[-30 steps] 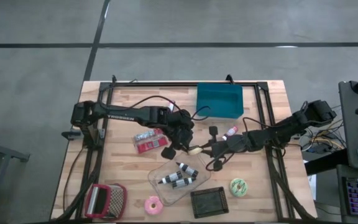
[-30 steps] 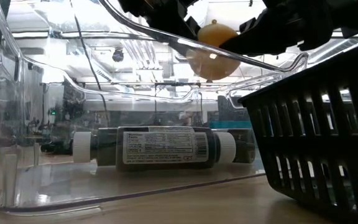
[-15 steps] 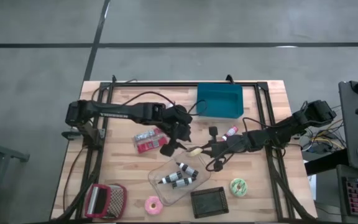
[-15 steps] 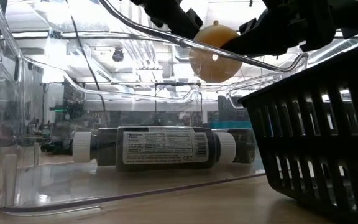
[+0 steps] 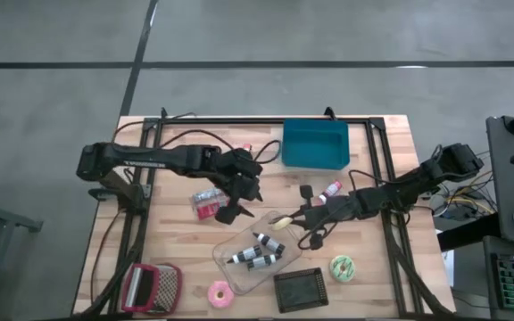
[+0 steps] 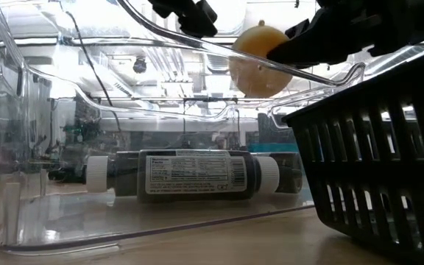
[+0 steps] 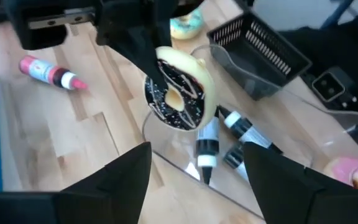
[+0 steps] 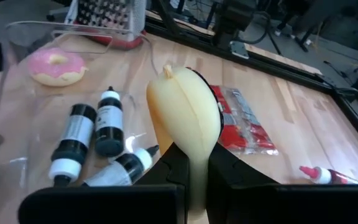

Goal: Pick & Place Food Item
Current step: Put the black donut into the black basket

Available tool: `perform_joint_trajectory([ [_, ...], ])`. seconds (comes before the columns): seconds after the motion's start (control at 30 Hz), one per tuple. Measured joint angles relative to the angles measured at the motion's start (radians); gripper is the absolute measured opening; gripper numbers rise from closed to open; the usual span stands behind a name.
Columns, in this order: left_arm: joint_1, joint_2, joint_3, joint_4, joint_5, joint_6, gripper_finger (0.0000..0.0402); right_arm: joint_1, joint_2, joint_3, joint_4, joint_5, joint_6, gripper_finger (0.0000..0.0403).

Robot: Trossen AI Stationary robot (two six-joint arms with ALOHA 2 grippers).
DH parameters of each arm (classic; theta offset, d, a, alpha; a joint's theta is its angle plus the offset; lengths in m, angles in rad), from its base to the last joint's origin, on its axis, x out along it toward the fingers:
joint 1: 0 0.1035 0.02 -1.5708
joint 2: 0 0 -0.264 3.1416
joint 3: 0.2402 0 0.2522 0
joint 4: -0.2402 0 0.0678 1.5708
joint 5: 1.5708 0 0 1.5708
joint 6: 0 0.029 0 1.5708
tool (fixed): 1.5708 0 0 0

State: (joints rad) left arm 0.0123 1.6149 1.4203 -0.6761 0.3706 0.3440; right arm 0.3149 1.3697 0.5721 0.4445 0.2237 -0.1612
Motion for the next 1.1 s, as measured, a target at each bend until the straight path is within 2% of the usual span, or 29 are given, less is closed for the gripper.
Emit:
perform_joint_trajectory([
  [0.17, 0.000, -0.114, -0.184, 0.226, -0.010, -0.077, 0.0261, 0.040, -0.001, 0.015, 0.000, 0.003, -0.003, 0.0013],
  [0.4, -0.002, -0.303, -0.481, 0.556, -0.082, -0.198, 0.0260, 0.126, -0.002, 0.036, -0.003, 0.011, -0.006, 0.0013],
  [0.57, -0.003, -0.403, -0.628, 0.730, -0.098, -0.259, 0.0260, 0.199, -0.002, 0.049, -0.006, 0.019, 0.007, 0.0013],
  [0.8, -0.007, -0.470, -0.718, 0.783, -0.179, -0.264, 0.0259, 0.316, -0.002, 0.075, -0.052, 0.112, 0.081, 0.0013],
  [1.1, -0.015, -0.472, -0.723, 0.791, -0.184, -0.263, 0.0259, 0.483, 0.006, 0.119, -0.162, 0.301, 0.275, 0.0013],
])
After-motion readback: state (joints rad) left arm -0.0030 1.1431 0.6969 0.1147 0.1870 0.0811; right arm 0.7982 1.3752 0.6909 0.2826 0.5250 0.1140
